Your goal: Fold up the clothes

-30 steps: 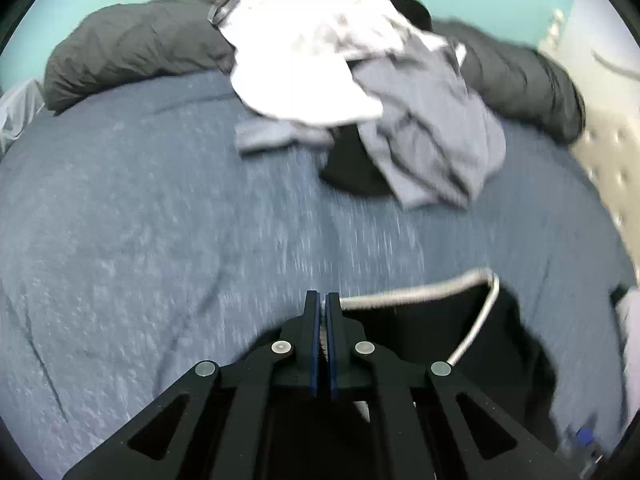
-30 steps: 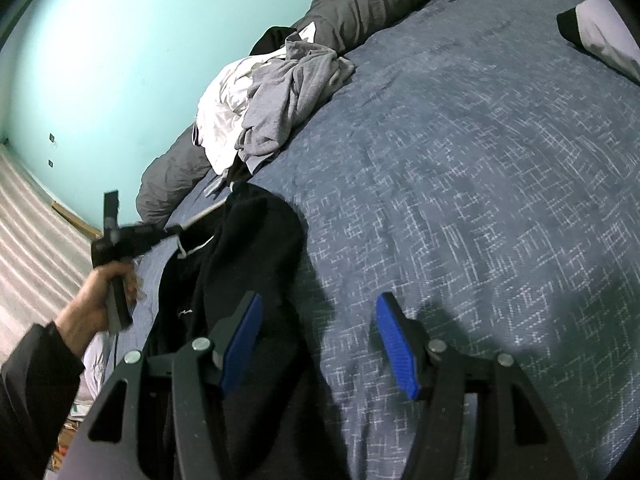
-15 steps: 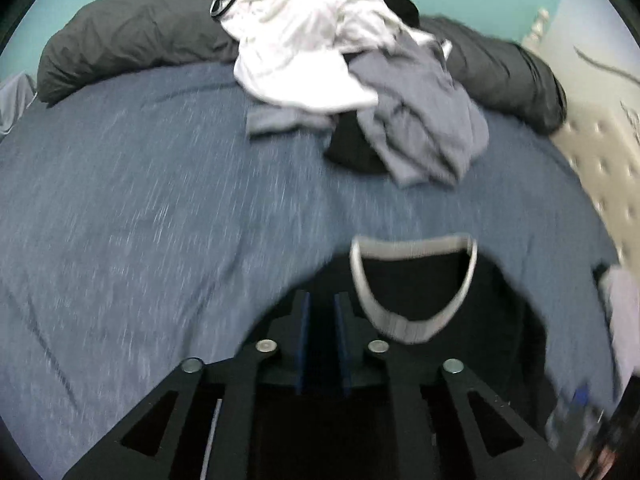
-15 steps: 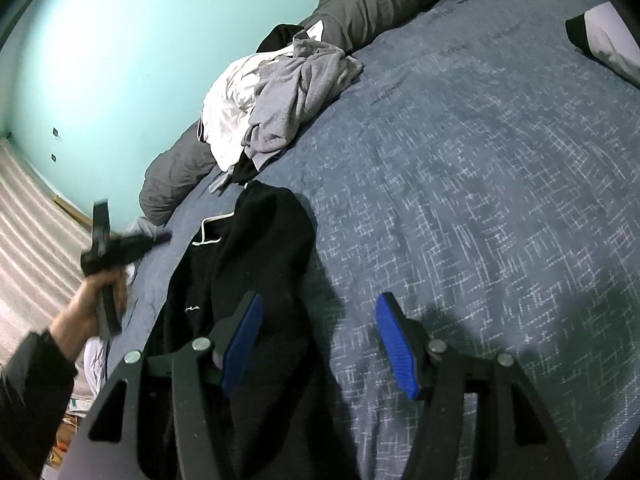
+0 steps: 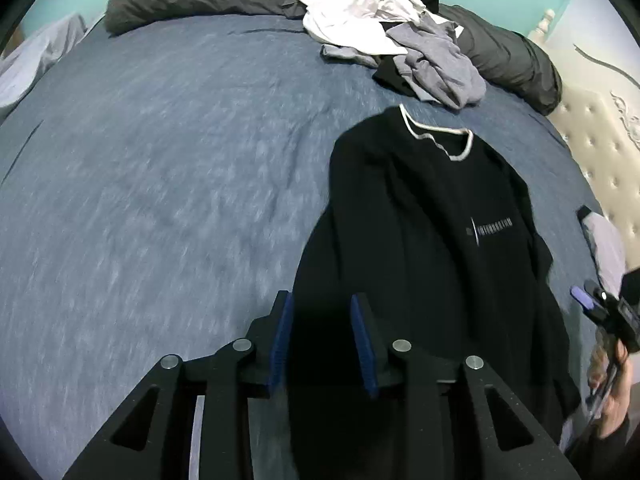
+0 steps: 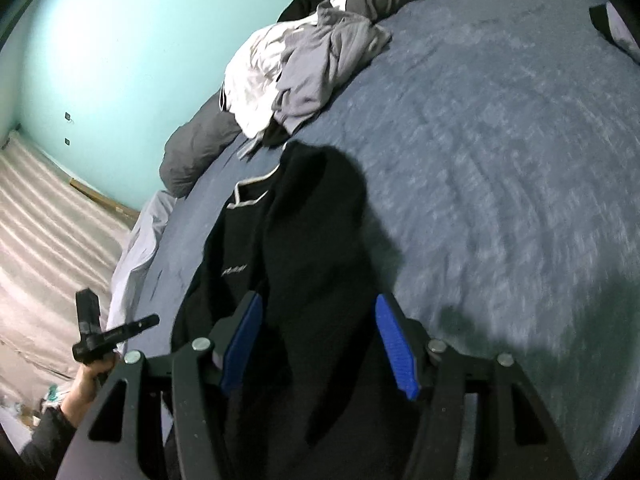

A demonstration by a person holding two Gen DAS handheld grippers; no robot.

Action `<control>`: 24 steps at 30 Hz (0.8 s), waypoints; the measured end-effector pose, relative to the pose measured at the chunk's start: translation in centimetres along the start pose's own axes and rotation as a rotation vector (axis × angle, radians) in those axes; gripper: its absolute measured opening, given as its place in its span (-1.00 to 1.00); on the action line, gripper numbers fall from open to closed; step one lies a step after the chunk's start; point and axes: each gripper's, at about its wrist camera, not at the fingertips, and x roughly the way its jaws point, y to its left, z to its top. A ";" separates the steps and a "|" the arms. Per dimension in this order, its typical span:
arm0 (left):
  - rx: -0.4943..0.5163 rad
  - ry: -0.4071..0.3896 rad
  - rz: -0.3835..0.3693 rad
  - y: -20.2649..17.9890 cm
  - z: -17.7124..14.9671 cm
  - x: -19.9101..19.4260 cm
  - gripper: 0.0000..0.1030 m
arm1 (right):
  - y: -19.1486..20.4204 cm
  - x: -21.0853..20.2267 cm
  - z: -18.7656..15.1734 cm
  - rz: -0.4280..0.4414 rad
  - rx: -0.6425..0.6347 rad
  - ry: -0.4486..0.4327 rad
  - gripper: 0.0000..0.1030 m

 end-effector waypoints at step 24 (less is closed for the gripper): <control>-0.022 -0.079 -0.063 0.9 -15.1 -12.6 -0.16 | -1.0 -8.0 -11.2 -0.246 -0.003 0.387 0.18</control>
